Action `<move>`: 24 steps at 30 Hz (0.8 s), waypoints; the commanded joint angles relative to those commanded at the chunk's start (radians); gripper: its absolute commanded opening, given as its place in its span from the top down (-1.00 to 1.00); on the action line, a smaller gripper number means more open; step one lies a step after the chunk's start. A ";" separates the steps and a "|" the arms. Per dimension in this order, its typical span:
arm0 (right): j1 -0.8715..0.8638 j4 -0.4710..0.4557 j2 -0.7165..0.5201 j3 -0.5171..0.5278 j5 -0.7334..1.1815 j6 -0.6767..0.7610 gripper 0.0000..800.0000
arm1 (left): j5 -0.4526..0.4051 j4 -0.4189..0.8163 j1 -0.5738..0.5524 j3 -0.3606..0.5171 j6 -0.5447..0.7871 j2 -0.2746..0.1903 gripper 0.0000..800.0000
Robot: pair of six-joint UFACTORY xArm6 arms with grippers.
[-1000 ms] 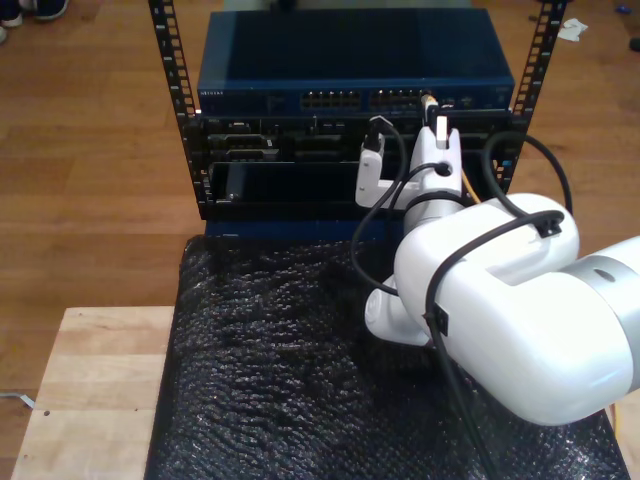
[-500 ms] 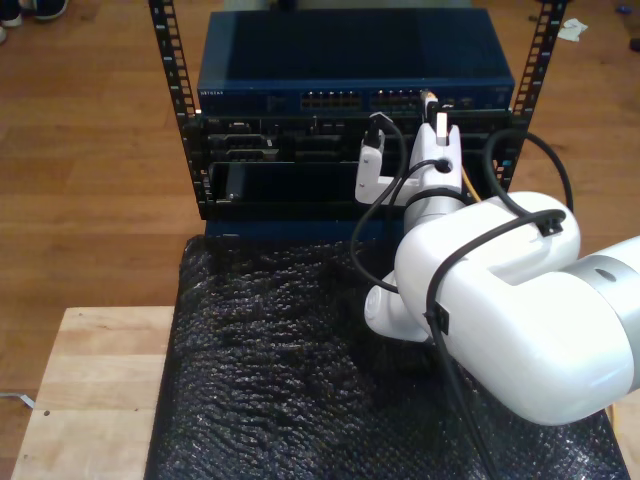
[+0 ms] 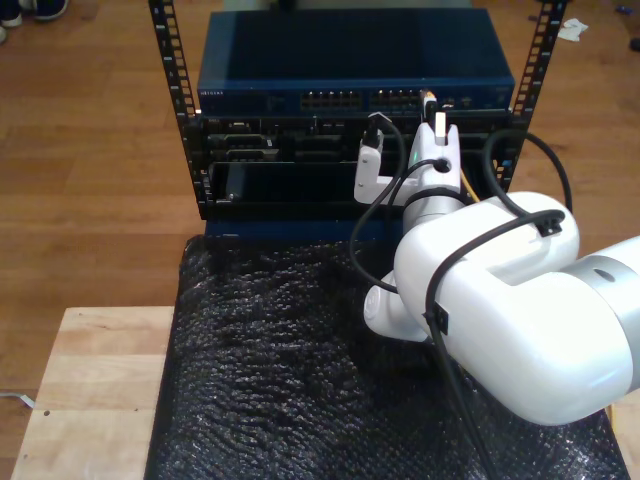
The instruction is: Grab the cable and plug it in
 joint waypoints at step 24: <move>-0.002 0.000 0.012 -0.009 -0.002 0.003 1.00 | 0.000 0.000 -0.002 0.000 0.000 0.000 -1.00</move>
